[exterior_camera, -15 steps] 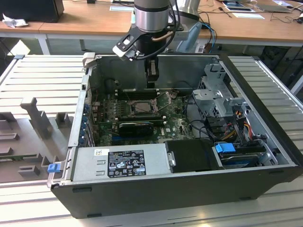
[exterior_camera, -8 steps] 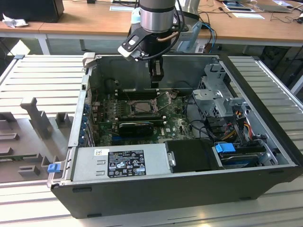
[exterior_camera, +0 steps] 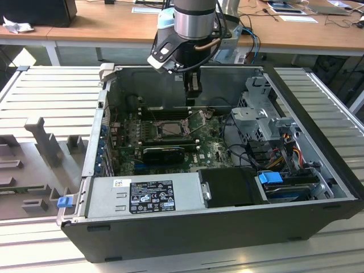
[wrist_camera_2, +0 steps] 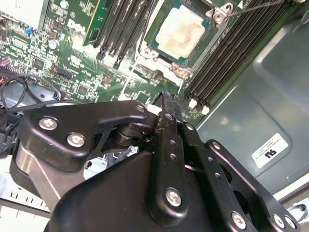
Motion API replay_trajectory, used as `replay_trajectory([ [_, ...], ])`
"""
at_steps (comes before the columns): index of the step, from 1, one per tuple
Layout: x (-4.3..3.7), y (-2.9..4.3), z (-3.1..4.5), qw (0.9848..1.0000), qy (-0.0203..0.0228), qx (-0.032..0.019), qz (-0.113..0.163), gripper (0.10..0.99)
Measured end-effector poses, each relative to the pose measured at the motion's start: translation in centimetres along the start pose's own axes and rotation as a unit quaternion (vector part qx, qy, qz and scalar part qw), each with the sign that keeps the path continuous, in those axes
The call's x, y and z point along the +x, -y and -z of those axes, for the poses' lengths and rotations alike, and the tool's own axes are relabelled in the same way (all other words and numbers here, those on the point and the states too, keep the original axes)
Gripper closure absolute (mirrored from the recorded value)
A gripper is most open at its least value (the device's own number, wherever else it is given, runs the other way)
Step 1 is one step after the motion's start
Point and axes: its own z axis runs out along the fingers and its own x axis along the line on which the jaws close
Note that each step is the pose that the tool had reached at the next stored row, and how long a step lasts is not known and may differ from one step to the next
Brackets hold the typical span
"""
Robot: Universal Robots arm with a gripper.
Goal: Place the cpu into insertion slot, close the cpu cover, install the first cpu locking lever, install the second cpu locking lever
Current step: 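Close the cpu cover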
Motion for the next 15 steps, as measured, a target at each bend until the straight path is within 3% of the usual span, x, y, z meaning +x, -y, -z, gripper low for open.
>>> replay_trajectory([
  [15, -0.01, -2.57, -0.15, 1.0, 0.0, 0.0, 0.0, 0.98],
])
